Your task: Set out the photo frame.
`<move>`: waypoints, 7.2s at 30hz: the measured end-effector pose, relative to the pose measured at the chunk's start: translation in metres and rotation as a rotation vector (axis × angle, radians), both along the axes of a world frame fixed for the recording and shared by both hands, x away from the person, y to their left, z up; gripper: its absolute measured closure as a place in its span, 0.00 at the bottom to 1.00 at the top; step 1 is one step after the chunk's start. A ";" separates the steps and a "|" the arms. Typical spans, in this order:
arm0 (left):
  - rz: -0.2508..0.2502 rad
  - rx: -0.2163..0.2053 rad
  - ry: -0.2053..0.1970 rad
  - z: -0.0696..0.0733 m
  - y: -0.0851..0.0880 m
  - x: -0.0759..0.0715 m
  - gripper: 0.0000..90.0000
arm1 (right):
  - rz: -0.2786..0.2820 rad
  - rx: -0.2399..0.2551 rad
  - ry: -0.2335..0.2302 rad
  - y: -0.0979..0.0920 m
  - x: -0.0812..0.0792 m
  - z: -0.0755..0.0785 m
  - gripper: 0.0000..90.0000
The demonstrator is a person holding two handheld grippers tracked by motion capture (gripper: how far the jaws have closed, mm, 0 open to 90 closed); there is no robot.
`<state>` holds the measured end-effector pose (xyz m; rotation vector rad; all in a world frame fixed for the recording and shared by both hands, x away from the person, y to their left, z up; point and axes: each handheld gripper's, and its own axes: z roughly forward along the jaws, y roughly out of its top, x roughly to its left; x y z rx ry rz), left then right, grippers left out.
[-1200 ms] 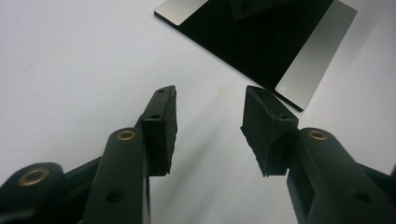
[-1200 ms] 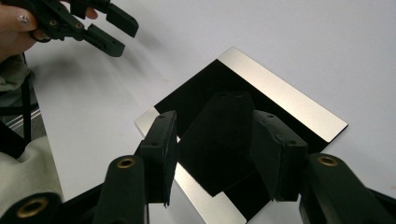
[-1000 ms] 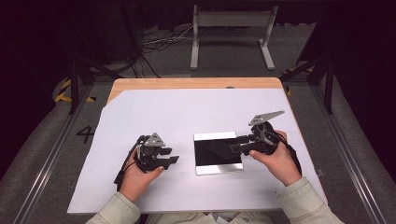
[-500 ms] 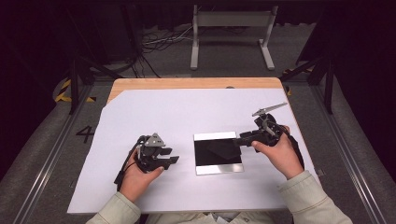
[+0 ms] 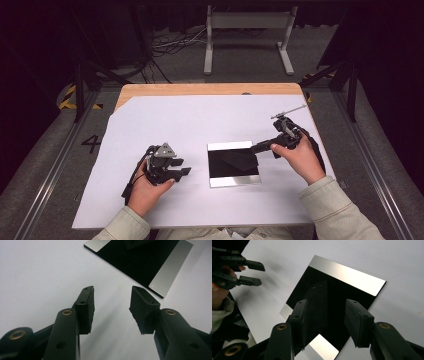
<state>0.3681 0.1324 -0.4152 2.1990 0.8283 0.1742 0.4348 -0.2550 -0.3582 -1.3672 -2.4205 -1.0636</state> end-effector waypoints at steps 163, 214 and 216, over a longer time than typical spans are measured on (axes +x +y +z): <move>0.013 0.005 -0.011 -0.001 0.002 0.001 0.59 | 0.151 0.257 -0.324 0.021 -0.047 -0.032 0.97; 0.014 -0.013 -0.007 0.000 0.002 0.001 0.59 | 0.205 0.051 -0.299 0.015 -0.077 -0.053 0.93; 0.013 -0.011 -0.008 0.001 0.002 0.001 0.59 | 0.208 0.038 -0.300 0.016 -0.078 -0.053 0.93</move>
